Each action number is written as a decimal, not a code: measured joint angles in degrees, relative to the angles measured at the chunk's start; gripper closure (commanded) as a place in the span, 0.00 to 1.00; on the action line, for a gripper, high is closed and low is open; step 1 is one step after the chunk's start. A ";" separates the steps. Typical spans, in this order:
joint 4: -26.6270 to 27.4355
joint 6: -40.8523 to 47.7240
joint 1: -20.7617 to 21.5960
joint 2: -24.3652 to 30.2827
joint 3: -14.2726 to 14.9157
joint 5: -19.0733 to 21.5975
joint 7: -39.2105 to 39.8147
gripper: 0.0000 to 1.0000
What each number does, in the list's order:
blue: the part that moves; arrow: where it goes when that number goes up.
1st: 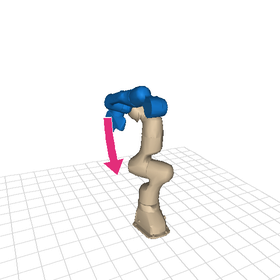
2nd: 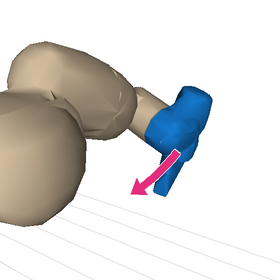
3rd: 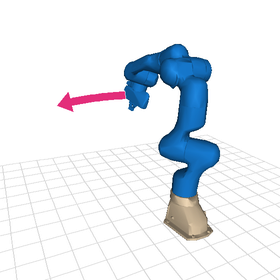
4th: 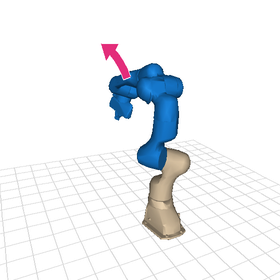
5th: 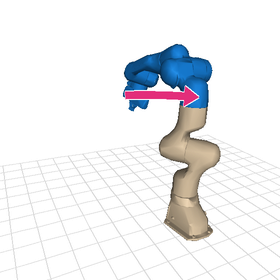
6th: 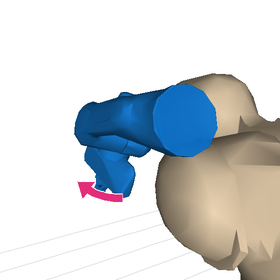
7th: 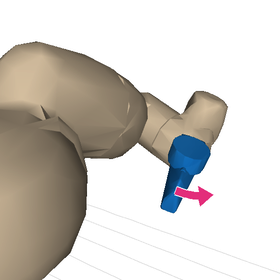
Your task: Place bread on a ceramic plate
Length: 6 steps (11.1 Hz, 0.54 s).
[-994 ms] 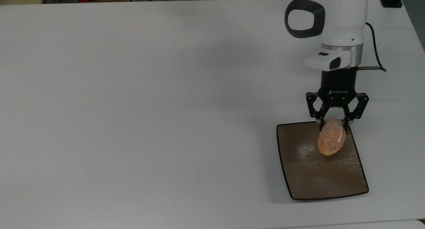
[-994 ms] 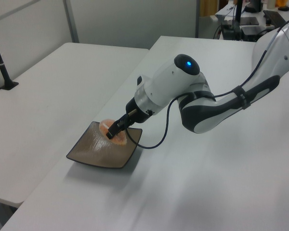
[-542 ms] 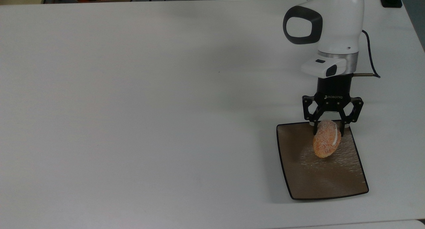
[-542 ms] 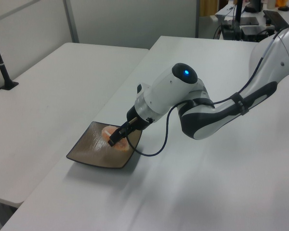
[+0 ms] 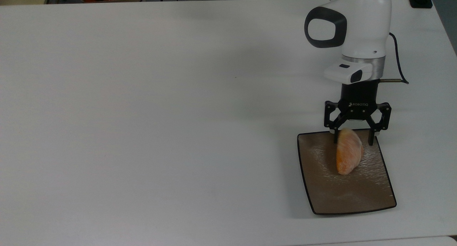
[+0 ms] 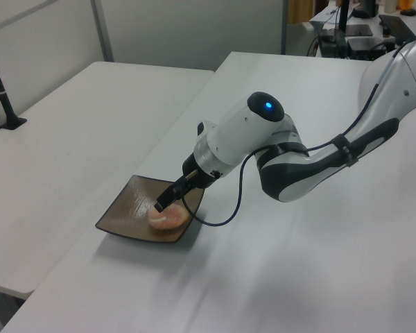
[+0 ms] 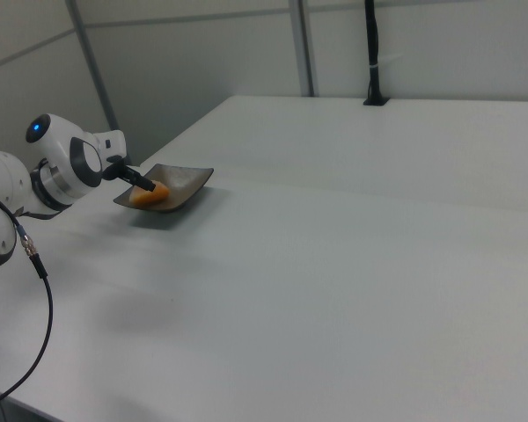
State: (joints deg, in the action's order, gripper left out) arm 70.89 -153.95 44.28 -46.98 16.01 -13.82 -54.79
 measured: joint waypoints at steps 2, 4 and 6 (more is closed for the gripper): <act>0.00 0.00 0.00 0.00 0.00 0.00 0.00 0.10; -0.01 0.00 0.00 0.00 0.00 0.00 0.00 0.08; -0.19 -0.05 0.00 0.02 0.00 0.00 0.00 0.00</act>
State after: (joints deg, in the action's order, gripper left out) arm 70.71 -154.00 44.28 -46.96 16.01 -13.82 -54.79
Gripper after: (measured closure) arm 0.084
